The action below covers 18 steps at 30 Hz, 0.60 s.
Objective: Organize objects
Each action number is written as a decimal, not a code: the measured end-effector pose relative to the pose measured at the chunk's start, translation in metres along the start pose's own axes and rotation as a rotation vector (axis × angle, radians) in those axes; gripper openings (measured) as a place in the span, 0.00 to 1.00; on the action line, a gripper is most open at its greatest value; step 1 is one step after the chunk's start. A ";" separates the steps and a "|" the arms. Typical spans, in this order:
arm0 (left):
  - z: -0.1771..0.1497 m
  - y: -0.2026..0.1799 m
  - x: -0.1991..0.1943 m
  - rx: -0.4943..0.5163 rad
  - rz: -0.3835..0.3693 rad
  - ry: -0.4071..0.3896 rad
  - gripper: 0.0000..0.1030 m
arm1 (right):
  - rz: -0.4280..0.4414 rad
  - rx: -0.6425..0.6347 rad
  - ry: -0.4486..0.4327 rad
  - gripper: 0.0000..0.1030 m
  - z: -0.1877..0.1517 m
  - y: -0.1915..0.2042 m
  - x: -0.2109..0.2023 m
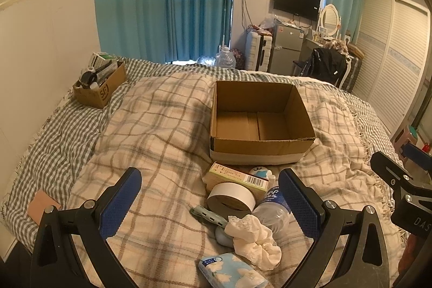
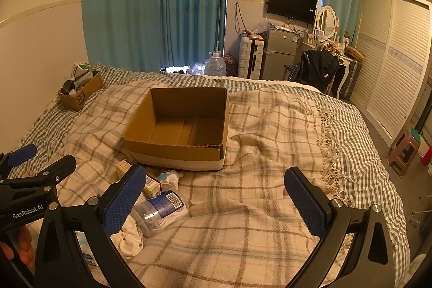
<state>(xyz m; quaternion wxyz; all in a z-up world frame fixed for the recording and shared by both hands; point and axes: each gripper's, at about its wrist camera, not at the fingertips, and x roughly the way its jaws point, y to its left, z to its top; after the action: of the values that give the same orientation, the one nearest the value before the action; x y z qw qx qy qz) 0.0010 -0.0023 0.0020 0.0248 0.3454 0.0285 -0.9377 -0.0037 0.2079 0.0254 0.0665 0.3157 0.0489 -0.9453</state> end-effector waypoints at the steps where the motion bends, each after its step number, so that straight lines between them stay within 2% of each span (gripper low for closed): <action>1: 0.001 0.000 -0.001 0.001 0.002 0.001 1.00 | 0.000 -0.001 -0.002 1.00 0.001 0.000 -0.001; 13: 0.000 0.000 -0.021 0.010 -0.011 0.010 1.00 | -0.011 -0.028 -0.024 1.00 0.003 0.004 -0.026; 18: -0.019 0.002 -0.018 0.033 0.004 0.071 1.00 | -0.021 -0.043 -0.010 1.00 -0.008 0.003 -0.031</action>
<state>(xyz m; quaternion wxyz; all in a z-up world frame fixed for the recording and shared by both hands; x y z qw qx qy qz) 0.0275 -0.0020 -0.0007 0.0200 0.3787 0.0133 -0.9252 0.0257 0.2089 0.0379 0.0637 0.3091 0.0721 -0.9461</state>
